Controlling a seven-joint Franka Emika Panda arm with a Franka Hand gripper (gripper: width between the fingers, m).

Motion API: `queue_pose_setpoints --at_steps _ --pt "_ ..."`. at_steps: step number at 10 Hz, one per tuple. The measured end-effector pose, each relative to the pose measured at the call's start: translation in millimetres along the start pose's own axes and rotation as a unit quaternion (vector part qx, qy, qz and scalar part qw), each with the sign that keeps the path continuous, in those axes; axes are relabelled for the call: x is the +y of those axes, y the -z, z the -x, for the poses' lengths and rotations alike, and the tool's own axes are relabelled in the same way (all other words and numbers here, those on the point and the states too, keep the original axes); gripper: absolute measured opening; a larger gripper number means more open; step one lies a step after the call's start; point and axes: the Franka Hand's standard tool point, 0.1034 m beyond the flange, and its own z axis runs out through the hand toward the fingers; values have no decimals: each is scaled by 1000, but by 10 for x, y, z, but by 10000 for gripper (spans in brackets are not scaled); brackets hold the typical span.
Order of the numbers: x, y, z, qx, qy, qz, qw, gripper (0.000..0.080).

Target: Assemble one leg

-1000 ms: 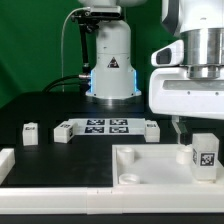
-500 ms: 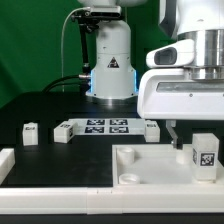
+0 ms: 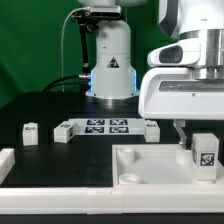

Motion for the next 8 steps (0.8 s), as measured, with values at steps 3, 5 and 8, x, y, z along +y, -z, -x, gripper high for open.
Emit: queue_pose_setpoints --at_steps 3,5,8 --pt "6 -1 1 -1 -86 -1 996 291" --pt "31 -4 12 0 -262 4 965 291" --pt "49 -6 21 -7 -458 19 889 291"
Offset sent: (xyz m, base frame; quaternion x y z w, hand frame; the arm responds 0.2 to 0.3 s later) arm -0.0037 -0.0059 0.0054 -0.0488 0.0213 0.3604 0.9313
